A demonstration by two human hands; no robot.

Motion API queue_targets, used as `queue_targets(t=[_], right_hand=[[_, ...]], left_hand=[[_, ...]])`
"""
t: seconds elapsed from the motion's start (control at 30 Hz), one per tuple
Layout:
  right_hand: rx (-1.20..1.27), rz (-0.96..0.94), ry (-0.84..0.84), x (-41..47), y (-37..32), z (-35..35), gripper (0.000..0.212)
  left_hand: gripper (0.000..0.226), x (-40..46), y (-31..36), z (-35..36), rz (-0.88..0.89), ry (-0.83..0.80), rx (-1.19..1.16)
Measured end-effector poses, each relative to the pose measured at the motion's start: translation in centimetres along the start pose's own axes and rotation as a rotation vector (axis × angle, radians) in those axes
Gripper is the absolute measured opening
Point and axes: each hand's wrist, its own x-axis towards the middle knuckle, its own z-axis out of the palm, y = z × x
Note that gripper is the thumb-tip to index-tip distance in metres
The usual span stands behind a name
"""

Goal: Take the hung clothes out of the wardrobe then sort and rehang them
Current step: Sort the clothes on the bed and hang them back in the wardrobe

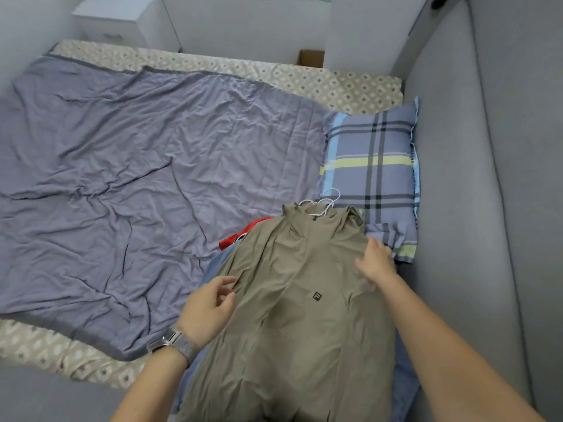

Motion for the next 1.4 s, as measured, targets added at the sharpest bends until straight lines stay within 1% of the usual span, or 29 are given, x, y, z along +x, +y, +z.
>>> queue_targets(t=[0.1, 0.17, 0.23, 0.27, 0.33, 0.4, 0.43, 0.5, 0.57, 0.6, 0.67, 0.73, 0.77, 0.8, 0.83, 0.87, 0.93, 0.97, 1.0, 1.1, 1.13, 1.17, 1.2, 1.23, 1.27, 1.33, 1.37, 1.4], right_hand=[[-0.056, 0.052, -0.064, 1.5, 0.2, 0.8, 0.077], [-0.053, 0.087, -0.052, 2.1, -0.4, 1.6, 0.073], [0.009, 0.105, -0.002, 2.1, -1.4, 2.5, 0.063], [0.04, 0.093, 0.016, 2.0, -2.0, 3.1, 0.057], [0.064, 0.01, 0.049, 0.6, -3.1, 4.2, 0.043], [0.111, -0.061, 0.114, -1.6, -3.7, 5.1, 0.034], [0.151, -0.088, 0.146, -2.9, -3.8, 5.3, 0.033], [0.24, -0.163, 0.16, -5.3, -3.8, 5.1, 0.041], [0.299, -0.251, 0.08, -7.1, -3.2, 4.3, 0.048], [0.308, -0.301, 0.025, -7.8, -2.6, 3.7, 0.049], [0.363, -0.394, -0.082, -9.4, -1.1, 2.6, 0.05], [0.528, -0.454, -0.225, -11.0, 0.2, 1.2, 0.058], [0.611, -0.456, -0.285, -11.7, 0.8, 0.6, 0.062], [0.679, -0.45, -0.328, -12.2, 1.1, 0.0, 0.064], [0.709, -0.433, -0.344, -12.6, 1.3, -0.5, 0.062], [0.715, -0.416, -0.332, -12.9, 1.4, -0.8, 0.06], [0.659, -0.373, -0.255, -12.9, 1.3, -1.3, 0.058], [0.626, -0.356, -0.209, -12.5, 1.1, -1.4, 0.055], [0.602, -0.33, -0.165, -11.8, 0.9, -1.3, 0.048], [0.546, -0.228, 0.011, -7.6, 0.0, -1.6, 0.009], [0.498, -0.217, 0.058, -5.7, -0.4, -1.8, 0.017], [0.439, -0.195, 0.079, -3.7, -0.7, -1.9, 0.032], [0.365, -0.171, 0.093, -1.9, -1.1, -2.1, 0.044], [0.288, -0.133, 0.087, 0.2, -1.3, -1.8, 0.05], [0.213, -0.09, 0.05, 2.0, -1.4, -1.3, 0.052], [0.099, -0.014, -0.084, 5.6, -0.6, 0.7, 0.059], [0.044, 0.038, -0.143, 8.0, 0.5, 2.4, 0.065], [-0.006, 0.074, -0.176, 10.1, 1.6, 4.0, 0.07]], left_hand=[[0.031, 0.3, -0.4, 0.0, -0.036, 0.0, 0.002], [0.03, 0.5, -0.8, -0.1, -0.049, 0.005, 0.005], [0.029, 0.5, -1.2, -0.1, -0.055, 0.012, 0.011], [0.029, 0.5, -1.4, -0.2, -0.051, 0.012, 0.013], [0.028, 0.6, -1.6, -0.2, -0.034, 0.001, 0.021], [0.028, 0.8, -1.7, -0.3, -0.009, 0.003, 0.026], [0.028, 1.0, -1.7, -0.4, 0.01, 0.012, 0.024], [0.028, 1.4, -1.4, -0.6, 0.072, 0.049, 0.001], [0.029, 1.8, -1.0, -1.1, 0.163, 0.073, -0.02], [0.035, 2.0, -0.7, -1.4, 0.219, 0.074, -0.005], [0.056, 2.7, -0.6, -1.5, 0.334, 0.089, 0.084], [0.066, 3.3, -0.4, -1.2, 0.35, 0.109, 0.225], [0.063, 3.4, -0.1, -1.0, 0.337, 0.105, 0.275], [0.054, 3.4, 0.1, -0.8, 0.342, 0.106, 0.29], [0.044, 3.4, 0.4, -0.8, 0.362, 0.116, 0.287], [0.043, 3.4, 0.5, -0.8, 0.394, 0.129, 0.289], [0.055, 3.1, 0.6, -1.0, 0.418, 0.09, 0.325], [0.054, 2.9, 0.5, -1.0, 0.414, 0.073, 0.345], [0.05, 2.6, 0.3, -0.9, 0.408, 0.051, 0.322], [0.031, 1.7, 0.1, -0.1, 0.36, -0.09, 0.15], [0.027, 1.5, -0.1, 0.1, 0.35, -0.107, 0.125], [0.029, 1.4, -0.2, 0.2, 0.341, -0.109, 0.112], [0.036, 1.3, -0.5, 0.3, 0.336, -0.106, 0.101], [0.046, 1.3, -0.7, 0.2, 0.333, -0.105, 0.11], [0.056, 1.2, -0.9, 0.2, 0.339, -0.108, 0.126], [0.075, 0.9, -1.0, 0.1, 0.344, -0.123, 0.123], [0.08, 0.7, -0.9, -0.2, 0.339, -0.128, 0.108], [0.081, 0.5, -0.9, -0.4, 0.333, -0.125, 0.098]])
